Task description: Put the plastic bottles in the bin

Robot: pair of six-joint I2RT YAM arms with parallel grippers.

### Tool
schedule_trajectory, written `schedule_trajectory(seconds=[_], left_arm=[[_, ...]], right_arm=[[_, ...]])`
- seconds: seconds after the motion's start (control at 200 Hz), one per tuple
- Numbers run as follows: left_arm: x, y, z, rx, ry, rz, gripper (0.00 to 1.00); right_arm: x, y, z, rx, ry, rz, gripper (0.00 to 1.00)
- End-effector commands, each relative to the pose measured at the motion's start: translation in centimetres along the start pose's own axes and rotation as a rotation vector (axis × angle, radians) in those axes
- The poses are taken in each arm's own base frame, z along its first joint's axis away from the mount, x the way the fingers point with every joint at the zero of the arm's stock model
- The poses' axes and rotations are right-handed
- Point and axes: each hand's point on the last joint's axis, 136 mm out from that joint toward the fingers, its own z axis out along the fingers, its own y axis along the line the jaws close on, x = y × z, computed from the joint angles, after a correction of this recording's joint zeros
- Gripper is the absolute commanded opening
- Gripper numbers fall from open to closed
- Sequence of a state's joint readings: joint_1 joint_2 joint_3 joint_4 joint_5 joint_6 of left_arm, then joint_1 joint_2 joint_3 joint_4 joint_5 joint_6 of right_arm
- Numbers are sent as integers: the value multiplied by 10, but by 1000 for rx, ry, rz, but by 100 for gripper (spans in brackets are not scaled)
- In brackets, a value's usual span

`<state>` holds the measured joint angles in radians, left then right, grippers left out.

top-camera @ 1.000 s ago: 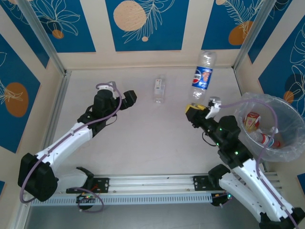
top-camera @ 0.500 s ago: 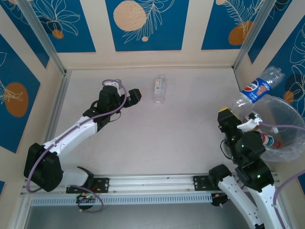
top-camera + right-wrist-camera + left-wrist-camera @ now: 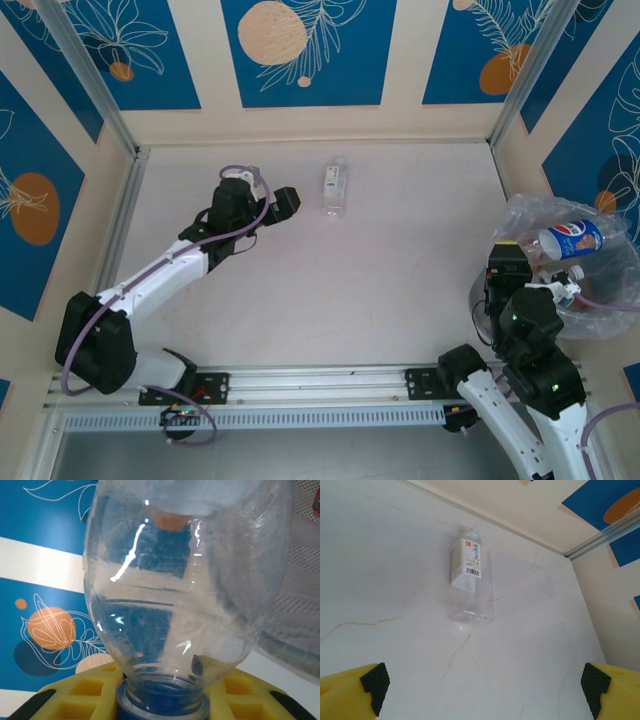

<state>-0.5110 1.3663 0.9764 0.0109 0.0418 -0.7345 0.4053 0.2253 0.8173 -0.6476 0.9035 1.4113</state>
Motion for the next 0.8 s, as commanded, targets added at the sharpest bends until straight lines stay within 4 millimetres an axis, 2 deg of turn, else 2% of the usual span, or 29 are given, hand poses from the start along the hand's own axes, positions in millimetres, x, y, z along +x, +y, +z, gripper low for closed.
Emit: schedule_trajectory(seconds=[0.0,0.05,0.115,0.345,0.47,0.61,0.795], left_arm=[[-6,-14,2,39,2,-11,100],[-5,-14,3,41,7,-13,100],[-4,-15,5,42,14,-14,100],[-2,-15,8,45,25,-16,100],[2,-13,12,39,46,-13,100],[5,-15,19,36,86,-5,100],[12,-13,24,18,119,17,100]], right_arm=[[-17,3,-6,-6,-70,100,62],[-15,-2,-5,13,-68,117,87],[-13,-4,-4,20,-60,112,100],[-4,18,-1,-33,-6,39,99],[10,37,3,-72,64,-55,100],[35,52,15,-85,160,-165,100],[82,65,37,-124,320,-327,100]])
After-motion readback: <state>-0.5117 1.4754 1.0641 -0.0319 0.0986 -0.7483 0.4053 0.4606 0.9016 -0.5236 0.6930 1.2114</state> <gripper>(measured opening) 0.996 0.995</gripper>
